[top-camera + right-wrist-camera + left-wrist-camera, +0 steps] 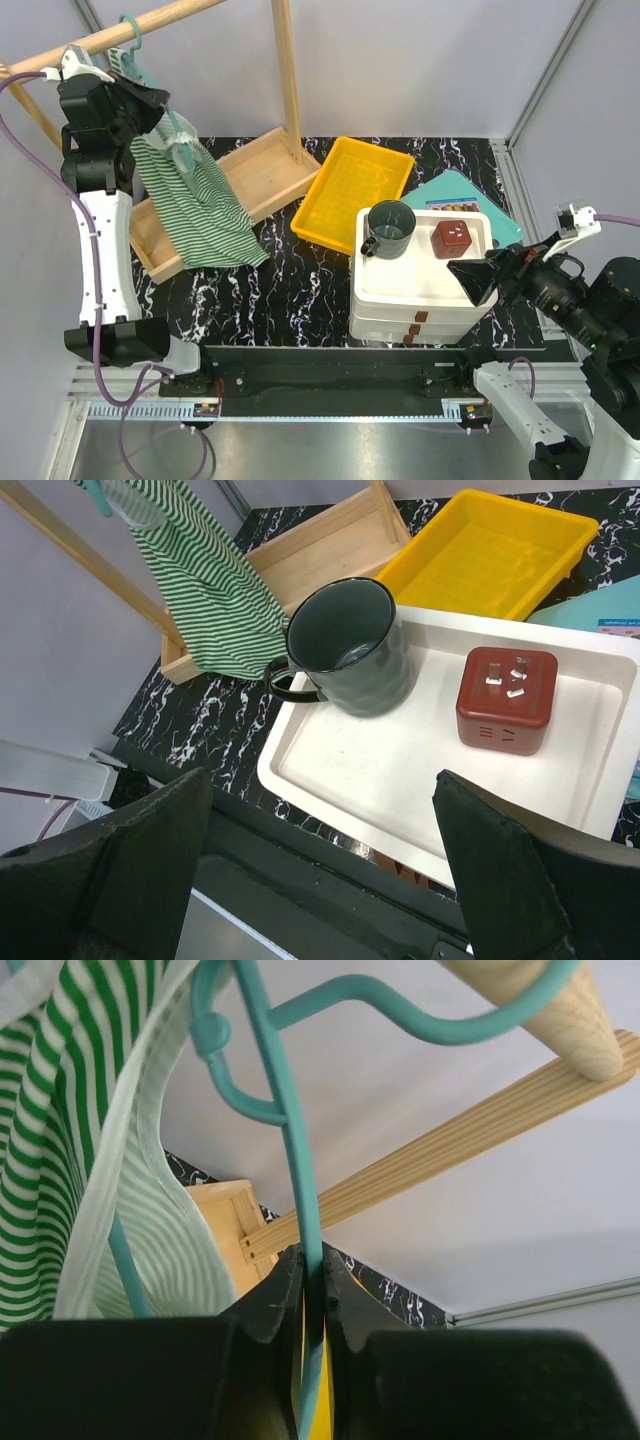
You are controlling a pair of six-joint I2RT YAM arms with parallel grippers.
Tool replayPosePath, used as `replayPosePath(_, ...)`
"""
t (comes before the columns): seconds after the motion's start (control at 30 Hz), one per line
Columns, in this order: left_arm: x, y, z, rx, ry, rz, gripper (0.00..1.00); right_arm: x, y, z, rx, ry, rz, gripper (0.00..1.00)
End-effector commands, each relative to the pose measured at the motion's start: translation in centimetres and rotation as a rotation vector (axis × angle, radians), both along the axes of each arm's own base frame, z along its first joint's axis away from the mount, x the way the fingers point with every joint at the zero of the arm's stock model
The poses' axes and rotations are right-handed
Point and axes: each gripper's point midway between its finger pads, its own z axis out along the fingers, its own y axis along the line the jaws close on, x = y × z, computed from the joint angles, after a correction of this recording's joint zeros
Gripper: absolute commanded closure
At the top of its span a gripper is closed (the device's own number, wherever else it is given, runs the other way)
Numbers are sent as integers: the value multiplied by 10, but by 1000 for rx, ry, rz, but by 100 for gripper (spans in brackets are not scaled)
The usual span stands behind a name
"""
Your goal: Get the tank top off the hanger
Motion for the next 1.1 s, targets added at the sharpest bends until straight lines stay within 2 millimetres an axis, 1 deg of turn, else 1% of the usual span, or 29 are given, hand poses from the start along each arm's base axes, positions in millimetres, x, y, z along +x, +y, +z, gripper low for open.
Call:
replayPosePath(0.0,-17,-8,61,21,-170,-39,98,-7,1,13,14,-49,14,0)
replayPosePath(0.1,-26,-13,72,10,-195,-57,100,-7,1,14,16,-51,15,0)
replayPosePath(0.27,-37,-21,82,-12,-217,-87,100,-6,4,13,19,-41,30,0)
replayPosePath(0.33,-42,-25,84,-18,-219,-106,100,-4,5,12,19,-34,29,0)
replayPosePath(0.5,-50,-32,78,-59,-176,-131,100,-3,7,12,25,-26,39,0)
replayPosePath(0.73,-75,-43,87,-69,-193,-172,100,1,9,9,27,-11,47,0)
replayPosePath(0.83,-94,-53,93,-82,-202,-217,100,3,11,9,25,-8,55,0)
replayPosePath(0.87,-106,-58,98,-80,-219,-238,100,3,11,9,25,-7,58,0)
replayPosePath(0.9,-113,-64,98,-86,-216,-271,100,5,12,9,24,-8,62,0)
replayPosePath(0.97,-125,-70,96,-91,-218,-295,100,7,13,9,19,-7,66,0)
replayPosePath(1.0,-142,-75,102,-82,-243,-315,100,10,14,9,15,-6,70,0)
replayPosePath(1.03,-148,-77,102,-74,-249,-325,100,12,14,8,12,-3,72,0)
replayPosePath(1.07,-152,-79,96,-74,-239,-335,100,13,15,8,9,0,74,0)
